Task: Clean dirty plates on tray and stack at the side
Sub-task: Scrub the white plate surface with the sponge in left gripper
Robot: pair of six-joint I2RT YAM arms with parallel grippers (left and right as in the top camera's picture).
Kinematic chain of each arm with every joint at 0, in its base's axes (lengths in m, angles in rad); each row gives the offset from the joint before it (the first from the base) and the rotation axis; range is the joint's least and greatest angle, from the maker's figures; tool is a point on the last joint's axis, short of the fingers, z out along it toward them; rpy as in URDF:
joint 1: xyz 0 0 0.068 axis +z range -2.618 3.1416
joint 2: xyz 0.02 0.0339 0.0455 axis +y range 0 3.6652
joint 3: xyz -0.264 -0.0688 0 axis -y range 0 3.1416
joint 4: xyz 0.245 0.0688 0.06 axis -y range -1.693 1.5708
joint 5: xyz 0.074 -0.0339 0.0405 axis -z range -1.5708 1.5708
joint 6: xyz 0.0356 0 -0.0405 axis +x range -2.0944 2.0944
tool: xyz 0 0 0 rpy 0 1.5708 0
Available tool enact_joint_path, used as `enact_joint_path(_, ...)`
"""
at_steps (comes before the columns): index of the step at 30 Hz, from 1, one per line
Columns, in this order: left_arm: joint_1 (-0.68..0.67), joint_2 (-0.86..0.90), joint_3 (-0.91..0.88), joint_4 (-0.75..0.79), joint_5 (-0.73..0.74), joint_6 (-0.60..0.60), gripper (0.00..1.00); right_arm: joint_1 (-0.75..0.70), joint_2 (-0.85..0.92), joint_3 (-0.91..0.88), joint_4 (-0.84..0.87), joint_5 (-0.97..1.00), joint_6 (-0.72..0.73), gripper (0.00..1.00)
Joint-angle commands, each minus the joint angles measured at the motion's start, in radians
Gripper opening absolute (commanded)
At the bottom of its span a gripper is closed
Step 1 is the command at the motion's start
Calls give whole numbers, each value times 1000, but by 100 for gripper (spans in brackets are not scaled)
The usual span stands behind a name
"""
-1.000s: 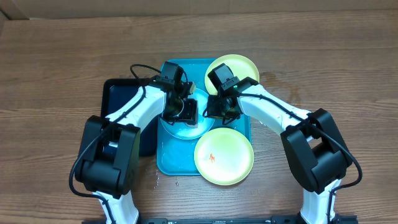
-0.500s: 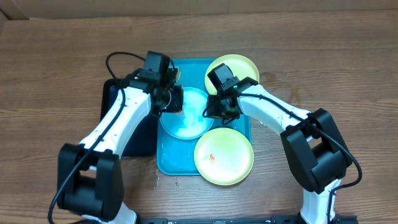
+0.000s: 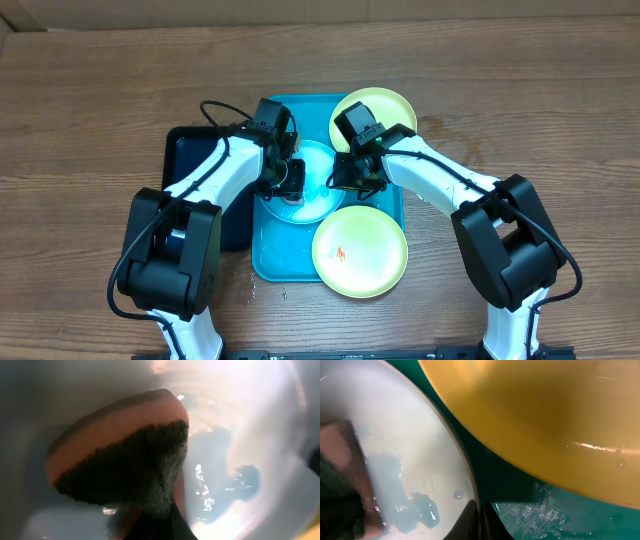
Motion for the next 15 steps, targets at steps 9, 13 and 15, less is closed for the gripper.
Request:
enact_joint_path(9, 60, -296, 58, -95, 48, -46, 4, 6, 0, -5, 8, -13, -3, 4)
enact_joint_path(13, 80, -314, 57, -232, -152, -109, 4, 6, 0, -6, 8, -12, -3, 4)
enact_joint_path(15, 93, -311, 50, -304, -259, -142, 4, 6, 0, -6, 9, -12, -3, 4)
